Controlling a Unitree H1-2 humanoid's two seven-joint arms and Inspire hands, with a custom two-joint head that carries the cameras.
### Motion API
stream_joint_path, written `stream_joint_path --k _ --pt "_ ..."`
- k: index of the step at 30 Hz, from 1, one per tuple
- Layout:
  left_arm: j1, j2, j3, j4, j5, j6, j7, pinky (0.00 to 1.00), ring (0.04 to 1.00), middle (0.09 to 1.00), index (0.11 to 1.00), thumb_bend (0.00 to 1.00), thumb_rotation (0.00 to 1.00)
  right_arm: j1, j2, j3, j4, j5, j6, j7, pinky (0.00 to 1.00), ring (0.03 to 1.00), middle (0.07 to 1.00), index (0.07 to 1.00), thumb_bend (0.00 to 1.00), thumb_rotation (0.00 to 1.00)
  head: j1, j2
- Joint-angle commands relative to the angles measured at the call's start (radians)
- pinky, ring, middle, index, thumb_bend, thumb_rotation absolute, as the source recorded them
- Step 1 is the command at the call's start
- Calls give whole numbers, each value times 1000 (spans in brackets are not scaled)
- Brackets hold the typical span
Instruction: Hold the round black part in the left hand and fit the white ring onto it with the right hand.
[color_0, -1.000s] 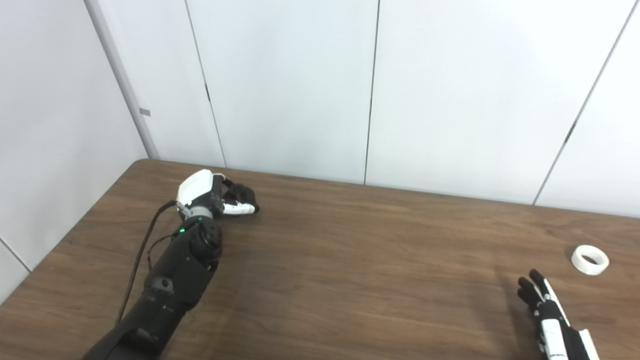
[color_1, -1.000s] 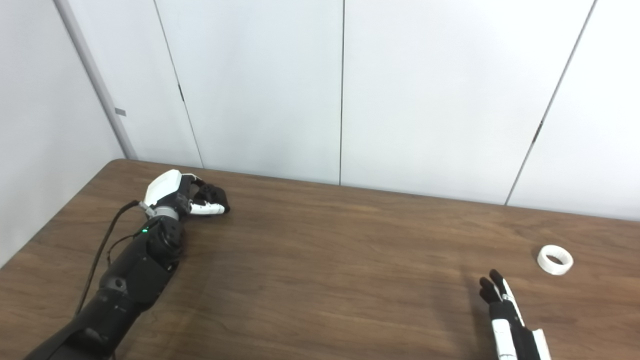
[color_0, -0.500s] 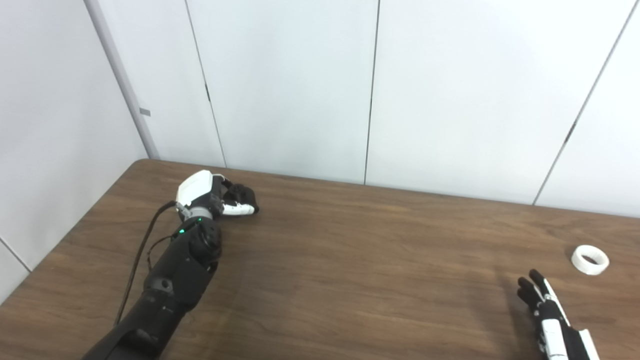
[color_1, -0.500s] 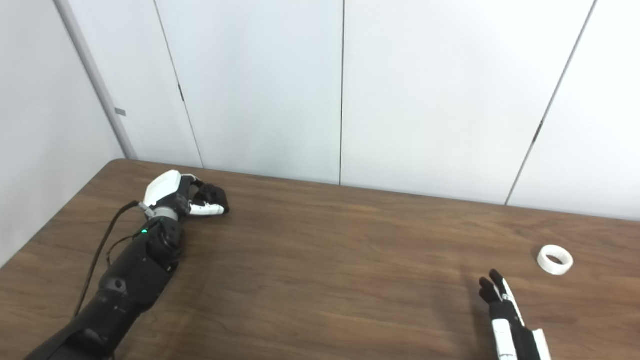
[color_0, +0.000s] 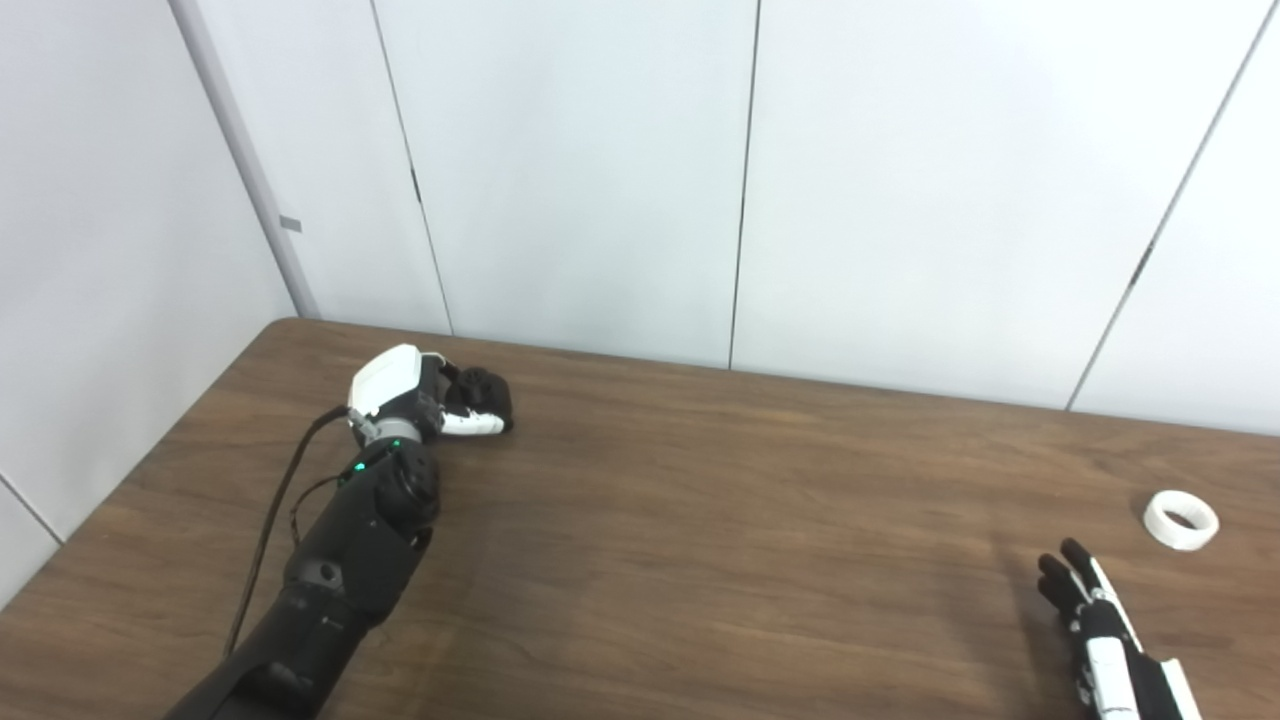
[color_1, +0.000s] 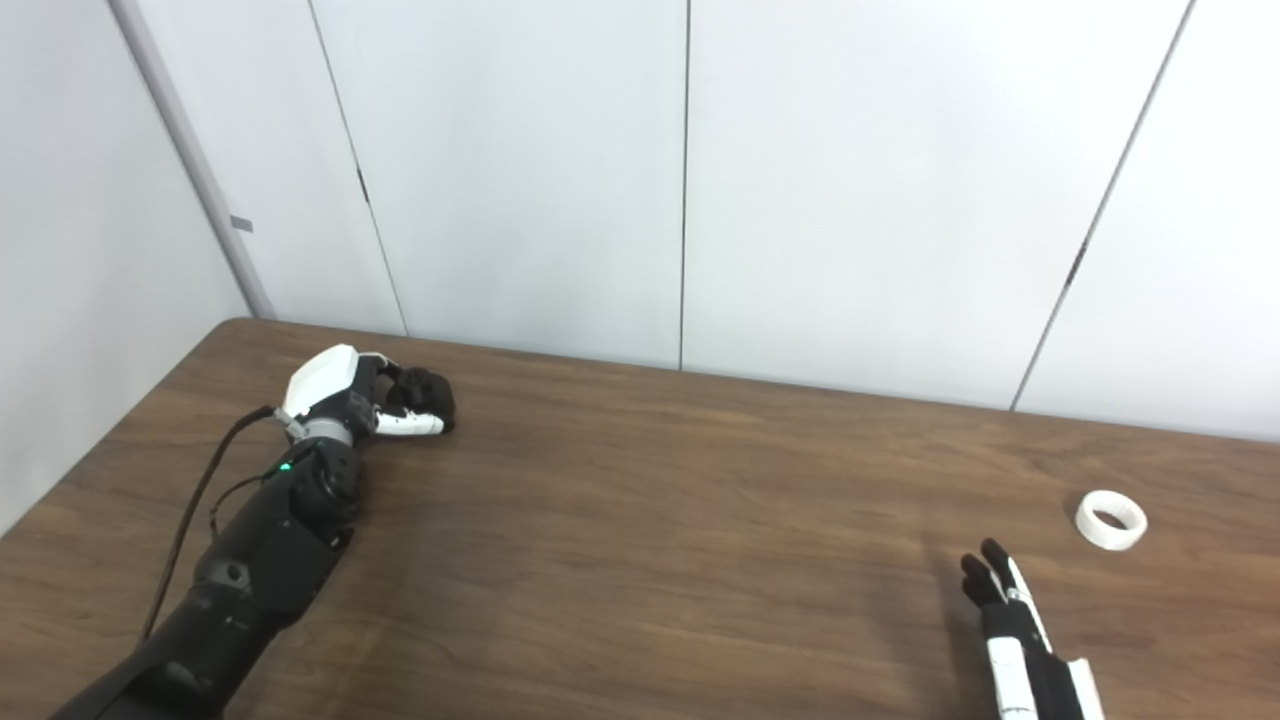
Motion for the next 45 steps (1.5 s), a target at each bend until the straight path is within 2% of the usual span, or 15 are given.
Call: stream_joint_path --k 1,12,15,18,20,26,36,41,45 --pt "-36 41 4 -20 24 1 23 1000 956 874 723 867 343 6 -8 6 -13 1 9 14 1000 944 933 961 615 995 0 1" --pt "-41 34 7 -19 21 2 26 1000 948 863 682 847 327 6 -8 5 -9 5 4 12 1000 942 932 956 618 985 -1 0" --pt "-42 33 7 -16 18 -10 37 1000 942 852 633 797 274 7 -7 5 -11 4 9 11 1000 940 932 957 627 988 -1 0" --pt "-41 25 30 -9 -10 -41 56 1000 937 823 501 553 84 5 -7 5 -9 0 6 8 1000 938 925 955 615 995 -2 0" --pt "-39 20 42 -12 -21 -50 66 1000 933 815 490 533 66 5 -7 5 -12 0 8 9 1000 937 925 954 609 997 -1 0" --pt "-32 18 48 -17 -25 -56 80 1000 915 781 483 521 50 5 -7 4 -10 0 8 8 1000 930 921 949 617 998 -3 -4" --pt "-16 25 37 -30 -19 -62 82 1000 915 784 484 521 48 4 -9 4 -5 -4 1 8 1000 930 926 957 614 999 -4 -1" --pt "10 26 33 -70 -13 -77 85 1000 902 763 483 523 49 6 -10 5 -14 -6 15 9 1000 934 928 957 621 993 -6 1" --pt "51 25 22 -140 -6 -94 80 1000 898 765 483 523 49 4 -7 6 -15 -13 11 6 999 921 924 952 614 993 -12 2"
